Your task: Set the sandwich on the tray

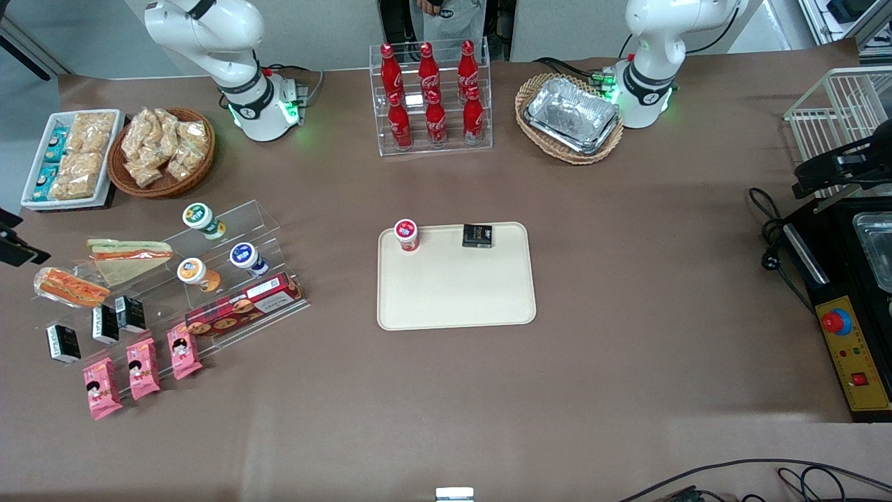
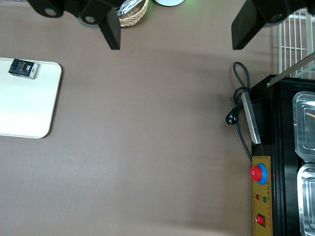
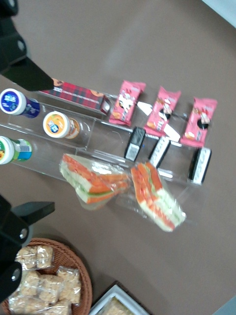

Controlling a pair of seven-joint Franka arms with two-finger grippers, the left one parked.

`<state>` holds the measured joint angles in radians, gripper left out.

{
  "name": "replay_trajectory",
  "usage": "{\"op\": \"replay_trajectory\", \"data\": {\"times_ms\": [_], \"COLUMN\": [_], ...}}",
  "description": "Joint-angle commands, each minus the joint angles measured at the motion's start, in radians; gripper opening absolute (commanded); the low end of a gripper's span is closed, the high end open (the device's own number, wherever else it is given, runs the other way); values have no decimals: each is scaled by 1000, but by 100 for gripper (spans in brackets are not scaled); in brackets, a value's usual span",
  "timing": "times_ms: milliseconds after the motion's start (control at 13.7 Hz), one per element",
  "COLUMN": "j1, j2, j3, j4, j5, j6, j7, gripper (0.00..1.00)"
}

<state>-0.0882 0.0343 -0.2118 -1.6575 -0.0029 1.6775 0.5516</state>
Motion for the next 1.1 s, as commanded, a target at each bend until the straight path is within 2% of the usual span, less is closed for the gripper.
{"op": "replay_trajectory", "data": {"times_ms": [0,293,878,951,1024], "j1": [-1,-2,-80,-91,-102], "j2": [42,90,202,217,232], "j3": [-70,-104,-115,-113,-113], "j4": [19,19,19,16,10], "j5": [49,58,61,72,110], "j6": [22,83,203,224,249], "j7": [73,184,344,365,401], "gripper": [100,100,100,100,100]}}
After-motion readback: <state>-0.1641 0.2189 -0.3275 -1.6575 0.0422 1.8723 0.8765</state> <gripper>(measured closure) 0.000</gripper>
